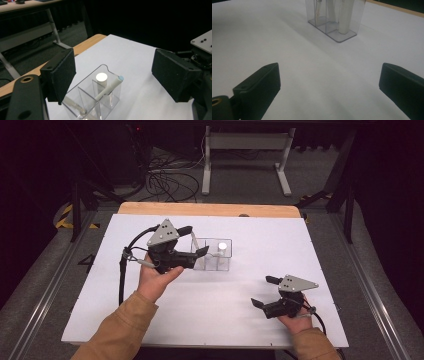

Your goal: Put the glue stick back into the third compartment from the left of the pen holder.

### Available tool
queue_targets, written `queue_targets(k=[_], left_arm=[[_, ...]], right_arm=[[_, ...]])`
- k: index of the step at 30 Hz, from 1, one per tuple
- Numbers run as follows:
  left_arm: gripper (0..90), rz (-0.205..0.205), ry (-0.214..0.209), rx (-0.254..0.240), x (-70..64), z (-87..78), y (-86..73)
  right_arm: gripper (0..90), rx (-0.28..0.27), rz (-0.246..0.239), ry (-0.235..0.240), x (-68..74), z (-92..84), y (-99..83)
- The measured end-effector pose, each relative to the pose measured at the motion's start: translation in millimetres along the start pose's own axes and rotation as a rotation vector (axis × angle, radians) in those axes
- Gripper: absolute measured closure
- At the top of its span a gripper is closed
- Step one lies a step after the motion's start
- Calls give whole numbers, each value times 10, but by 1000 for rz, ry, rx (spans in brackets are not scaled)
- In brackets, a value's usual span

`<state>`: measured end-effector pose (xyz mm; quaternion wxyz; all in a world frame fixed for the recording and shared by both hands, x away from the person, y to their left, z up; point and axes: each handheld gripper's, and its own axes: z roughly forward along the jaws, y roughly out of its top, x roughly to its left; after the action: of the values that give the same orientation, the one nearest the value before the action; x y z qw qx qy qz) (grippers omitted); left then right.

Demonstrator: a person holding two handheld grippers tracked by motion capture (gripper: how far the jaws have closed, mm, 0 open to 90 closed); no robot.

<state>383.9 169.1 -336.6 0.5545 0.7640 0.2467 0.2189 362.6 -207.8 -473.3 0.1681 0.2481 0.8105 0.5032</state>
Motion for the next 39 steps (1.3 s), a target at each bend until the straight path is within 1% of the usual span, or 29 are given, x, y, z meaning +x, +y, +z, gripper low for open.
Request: queue_targets(k=[5, 8, 10, 14, 18, 23, 25, 27, 34, 39], left_arm=[[192, -16, -5, 9, 42, -134, -136], [191, -25, 0, 13, 62, -223, -238], [191, -21, 2, 25, 73, -272, -310], [189, 8, 25, 51, 90, -372, -451], [188, -12, 28, 61, 113, -459, -595], [184, -38, 25, 78, 164, -524, -770], [185, -63, 8, 92, 178, -529, -847], [185, -75, -7, 103, 195, -537, -923], [186, -99, 3, 120, 226, -614, -1166], [186, -99, 20, 128, 239, -685, -1301]], right_arm=[[41, 2, -5, -3, 3, 3, 0], [41, 1, -2, 0, 5, 0, 0], [41, -1, -1, 0, -2, -2, -1], [40, -2, -1, 1, -1, -2, -1], [40, -1, 0, 1, -1, -3, -1], [40, -2, 4, 3, 4, -2, 0], [40, -2, 3, 4, 4, -3, 0], [39, -3, 1, 5, 4, -3, 0], [39, -4, 1, 7, 6, -4, 1], [38, -4, 1, 7, 6, -4, 1]])
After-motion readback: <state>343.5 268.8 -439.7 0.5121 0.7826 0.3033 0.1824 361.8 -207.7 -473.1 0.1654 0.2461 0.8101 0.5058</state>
